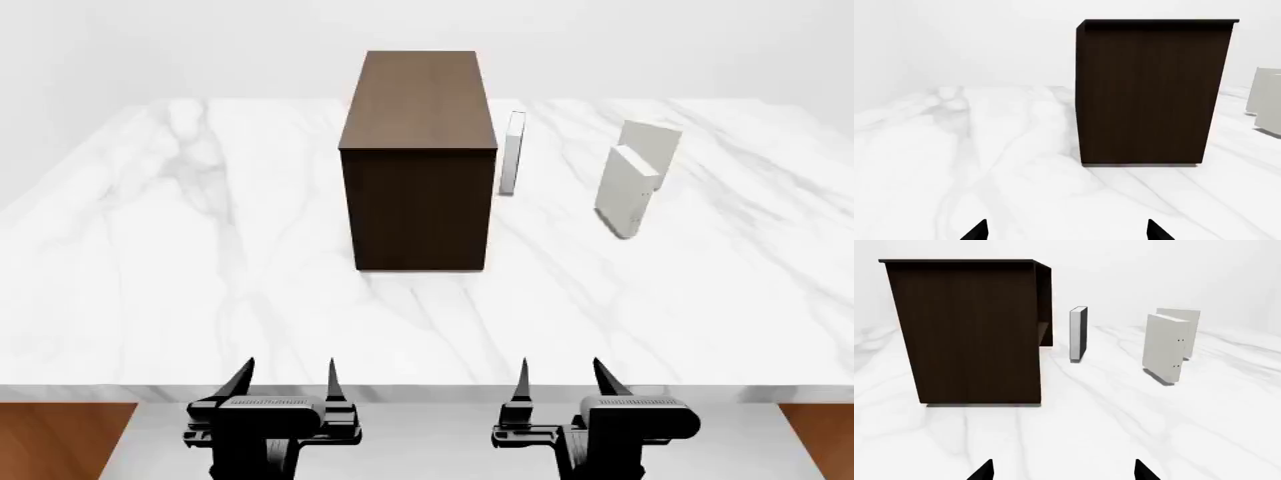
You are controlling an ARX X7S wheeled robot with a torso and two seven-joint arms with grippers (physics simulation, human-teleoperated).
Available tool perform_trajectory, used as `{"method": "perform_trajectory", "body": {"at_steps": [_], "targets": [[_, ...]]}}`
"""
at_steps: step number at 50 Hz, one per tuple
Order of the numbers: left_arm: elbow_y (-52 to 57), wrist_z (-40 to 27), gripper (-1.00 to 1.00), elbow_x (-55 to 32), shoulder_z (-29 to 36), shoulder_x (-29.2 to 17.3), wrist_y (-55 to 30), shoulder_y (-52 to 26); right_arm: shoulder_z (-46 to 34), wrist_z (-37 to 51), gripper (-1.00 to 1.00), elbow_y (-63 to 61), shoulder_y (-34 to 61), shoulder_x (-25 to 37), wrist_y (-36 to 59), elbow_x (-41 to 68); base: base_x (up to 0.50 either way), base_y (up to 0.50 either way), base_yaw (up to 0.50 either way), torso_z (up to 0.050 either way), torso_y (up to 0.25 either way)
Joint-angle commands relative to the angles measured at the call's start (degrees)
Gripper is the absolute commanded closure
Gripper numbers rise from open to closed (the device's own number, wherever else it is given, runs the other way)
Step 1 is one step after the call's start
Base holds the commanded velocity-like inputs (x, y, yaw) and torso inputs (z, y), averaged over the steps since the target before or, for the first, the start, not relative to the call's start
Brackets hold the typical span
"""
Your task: Pick up the book on the right and place it under the cabinet shelf.
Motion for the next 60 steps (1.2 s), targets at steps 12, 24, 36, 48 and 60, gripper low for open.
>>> {"method": "perform_trajectory", "body": {"at_steps": [12,24,36,48,60], "targets": [[-0.3,-2.6,-1.00,-3.6,3.0,-2.7,-0.5,-0.5,-3.4,2.7,-1.00,-1.0,-0.5,3.0,0.1,2.2,0.00,-0.01,0.00,0.000,0.000],[-0.1,-3.7,-1.00,-5.2,4.1,-3.8,-0.6,-0.4,-4.6,3.8,-1.00,-1.2,-0.6,4.1,0.4,3.3,0.00,-0.19,0.00,0.000,0.000],[-0.2,-4.5,-1.00,-6.3,4.9,-4.6,-0.3,-0.5,-5.8,4.6,-1.00,-1.1,-0.2,4.7,0.8,4.1,0.00,-0.22,0.00,0.000,0.000],[-0.4,-5.3,-1.00,-7.0,5.7,-5.3,-0.5,-0.9,-6.7,5.3,-1.00,-0.9,0.2,5.4,0.9,5.1,0.00,-0.22,0.00,0.000,0.000],[-0.4,-6.2,-1.00,-7.9,6.5,-6.0,-0.4,-1.1,-7.6,5.9,-1.00,-0.9,0.3,6.3,0.9,5.9,0.00,-0.22,0.00,0.000,0.000]]}}
